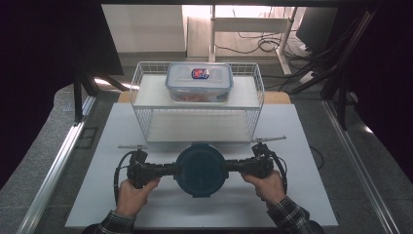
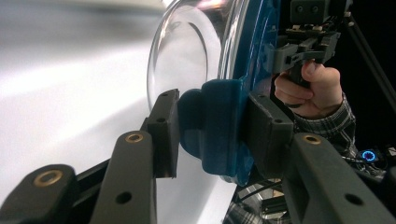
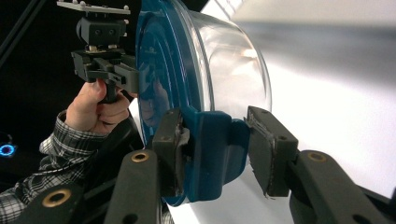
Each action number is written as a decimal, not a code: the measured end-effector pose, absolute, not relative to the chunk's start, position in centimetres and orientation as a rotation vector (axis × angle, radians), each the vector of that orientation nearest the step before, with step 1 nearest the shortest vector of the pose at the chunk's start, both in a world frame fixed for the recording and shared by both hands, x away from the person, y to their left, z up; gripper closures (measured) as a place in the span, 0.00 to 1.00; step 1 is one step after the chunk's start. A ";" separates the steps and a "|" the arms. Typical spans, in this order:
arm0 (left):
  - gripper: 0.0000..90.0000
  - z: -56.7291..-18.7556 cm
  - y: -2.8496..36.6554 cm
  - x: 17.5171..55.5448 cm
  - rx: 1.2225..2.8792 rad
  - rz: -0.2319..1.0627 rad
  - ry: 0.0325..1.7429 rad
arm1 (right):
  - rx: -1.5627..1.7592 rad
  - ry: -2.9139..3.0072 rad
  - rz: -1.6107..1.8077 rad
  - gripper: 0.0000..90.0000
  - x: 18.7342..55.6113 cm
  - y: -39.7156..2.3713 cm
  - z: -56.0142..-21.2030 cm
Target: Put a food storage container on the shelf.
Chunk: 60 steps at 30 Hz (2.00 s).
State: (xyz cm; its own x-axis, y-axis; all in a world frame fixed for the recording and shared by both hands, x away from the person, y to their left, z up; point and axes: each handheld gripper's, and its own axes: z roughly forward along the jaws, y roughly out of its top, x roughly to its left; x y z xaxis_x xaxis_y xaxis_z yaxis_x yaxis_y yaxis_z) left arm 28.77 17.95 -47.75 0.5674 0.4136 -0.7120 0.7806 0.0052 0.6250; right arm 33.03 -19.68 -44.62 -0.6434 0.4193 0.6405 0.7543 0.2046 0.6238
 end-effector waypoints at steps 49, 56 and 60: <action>0.64 -24.9 20.1 43.3 1.660 -0.241 0.934 | -1.038 -2.216 -1.669 0.64 46.1 -17.7 -22.4; 0.63 -26.1 20.8 45.3 1.617 -0.283 0.993 | -1.090 -2.163 -1.659 0.64 48.5 -16.9 -23.5; 0.63 -26.1 21.0 45.8 1.607 -0.280 1.005 | -1.100 -2.146 -1.676 0.64 49.2 -16.6 -23.5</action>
